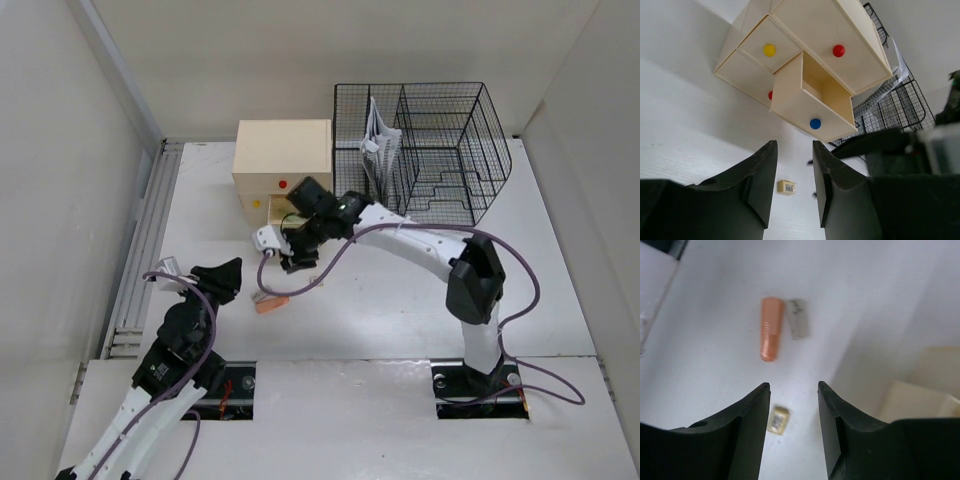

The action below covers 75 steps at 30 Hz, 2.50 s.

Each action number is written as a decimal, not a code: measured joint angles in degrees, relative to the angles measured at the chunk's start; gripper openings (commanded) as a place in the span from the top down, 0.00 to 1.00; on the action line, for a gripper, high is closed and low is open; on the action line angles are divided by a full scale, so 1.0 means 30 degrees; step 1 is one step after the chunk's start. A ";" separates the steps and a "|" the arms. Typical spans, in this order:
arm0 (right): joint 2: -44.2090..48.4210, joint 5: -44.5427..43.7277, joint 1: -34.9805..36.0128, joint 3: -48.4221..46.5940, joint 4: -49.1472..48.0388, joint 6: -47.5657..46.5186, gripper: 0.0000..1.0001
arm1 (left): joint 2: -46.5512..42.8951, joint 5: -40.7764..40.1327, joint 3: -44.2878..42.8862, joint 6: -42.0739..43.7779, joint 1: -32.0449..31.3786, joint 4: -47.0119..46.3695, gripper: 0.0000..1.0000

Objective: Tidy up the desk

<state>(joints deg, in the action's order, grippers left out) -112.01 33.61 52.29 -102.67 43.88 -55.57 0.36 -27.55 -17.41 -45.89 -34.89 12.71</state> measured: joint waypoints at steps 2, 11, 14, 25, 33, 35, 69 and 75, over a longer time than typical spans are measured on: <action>-0.0612 0.0233 0.0772 0.0597 0.0058 -0.0291 0.50 | -0.0015 -0.0066 0.0000 -0.0080 0.0000 0.0262 0.69; -0.3395 -0.1202 0.1923 0.1654 -0.1931 0.1953 0.50 | -0.0022 -0.0743 0.0000 -0.0277 0.0036 0.0998 0.67; -0.4153 -0.1741 0.1829 0.1370 -0.2448 0.2754 0.50 | -0.0022 -0.0678 0.0000 -0.0321 0.0000 0.0991 0.67; -0.5078 -0.2091 0.1851 0.0940 -0.2834 0.3905 0.50 | -0.0022 -0.0903 0.0000 -0.0364 0.0000 0.1020 0.67; -0.5078 -0.1967 0.2200 0.1311 -0.2863 0.4109 0.50 | -0.0022 -0.1931 -0.0124 -0.1326 0.0000 0.1945 0.67; -0.5078 -0.1887 0.2441 0.1406 -0.2936 0.4116 0.50 | -0.0022 -0.2514 -0.0182 -0.2069 0.0000 0.2543 0.67; 0.0678 -1.1584 0.2885 0.2004 -0.5603 0.4524 1.00 | -0.0022 -0.5136 -0.0743 -0.5923 0.0000 0.5020 0.67; 0.0801 -1.4710 0.1479 0.1989 -0.6900 0.5581 1.00 | -0.0022 -0.5129 -0.0743 -0.5938 0.0000 0.5027 0.67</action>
<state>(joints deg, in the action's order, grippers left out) -109.60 -10.52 56.73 -96.71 23.18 -38.83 0.30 -42.94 -19.64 -63.70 -34.89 27.79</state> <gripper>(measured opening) 0.306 0.324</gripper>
